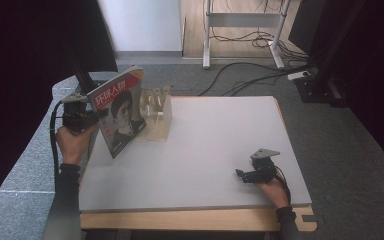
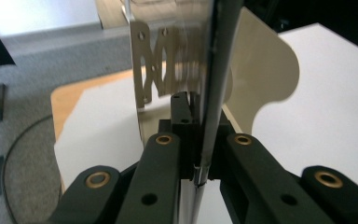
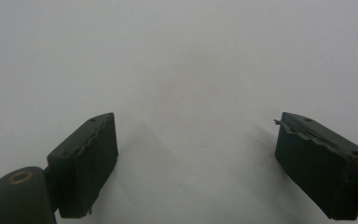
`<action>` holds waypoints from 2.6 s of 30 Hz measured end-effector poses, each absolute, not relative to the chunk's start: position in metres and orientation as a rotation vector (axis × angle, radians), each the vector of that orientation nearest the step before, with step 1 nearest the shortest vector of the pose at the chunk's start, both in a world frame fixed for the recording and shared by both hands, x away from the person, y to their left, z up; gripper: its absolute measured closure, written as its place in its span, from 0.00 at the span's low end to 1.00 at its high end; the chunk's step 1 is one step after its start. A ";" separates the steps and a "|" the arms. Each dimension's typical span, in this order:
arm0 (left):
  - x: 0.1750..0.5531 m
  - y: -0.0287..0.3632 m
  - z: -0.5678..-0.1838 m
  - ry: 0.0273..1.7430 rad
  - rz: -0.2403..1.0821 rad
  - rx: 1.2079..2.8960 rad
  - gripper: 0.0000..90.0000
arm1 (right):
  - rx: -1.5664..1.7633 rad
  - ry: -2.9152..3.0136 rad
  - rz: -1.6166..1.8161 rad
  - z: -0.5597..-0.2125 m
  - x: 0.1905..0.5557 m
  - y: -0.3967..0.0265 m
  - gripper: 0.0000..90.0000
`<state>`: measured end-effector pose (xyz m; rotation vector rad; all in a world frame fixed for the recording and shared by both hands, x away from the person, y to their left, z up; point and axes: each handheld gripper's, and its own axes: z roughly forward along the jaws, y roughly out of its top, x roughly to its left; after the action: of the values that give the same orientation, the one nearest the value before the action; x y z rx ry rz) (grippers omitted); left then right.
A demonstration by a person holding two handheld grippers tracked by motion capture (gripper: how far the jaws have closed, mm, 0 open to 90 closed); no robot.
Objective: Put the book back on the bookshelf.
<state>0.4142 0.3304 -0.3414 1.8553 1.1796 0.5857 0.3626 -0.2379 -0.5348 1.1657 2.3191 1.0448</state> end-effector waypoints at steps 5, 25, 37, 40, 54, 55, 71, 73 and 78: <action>0.422 0.322 -0.347 1.178 0.625 1.788 0.97 | 1.164 2.319 1.044 -0.535 0.363 -0.238 0.13; 0.433 0.335 -0.377 1.256 0.667 1.804 0.64 | 1.160 2.320 1.042 -0.535 0.363 -0.238 0.13; 0.418 0.345 -0.379 1.209 0.626 1.752 0.22 | 1.155 2.319 1.034 -0.535 0.363 -0.237 0.13; 0.415 0.347 -0.378 1.206 0.606 1.743 0.16 | 1.156 2.317 1.035 -0.535 0.363 -0.237 0.13; 0.378 0.354 -0.367 1.176 0.603 1.761 0.04 | 1.154 2.316 1.034 -0.535 0.363 -0.237 0.13; 0.375 0.354 -0.367 1.173 0.602 1.764 0.03 | 1.153 2.316 1.033 -0.535 0.363 -0.237 0.13; 0.332 0.329 -0.371 1.041 0.574 1.805 0.00 | 1.154 2.315 1.031 -0.535 0.363 -0.236 0.13; 0.329 0.322 -0.373 1.020 0.569 1.814 0.00 | 1.153 2.314 1.030 -0.535 0.362 -0.236 0.13; 0.328 0.302 -0.382 0.978 0.531 1.857 0.00 | 1.153 2.313 1.029 -0.535 0.362 -0.236 0.13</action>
<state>0.3283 0.3020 -0.3821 1.8574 0.9784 0.5313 0.3624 -0.2362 -0.5346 1.1532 2.3132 1.0293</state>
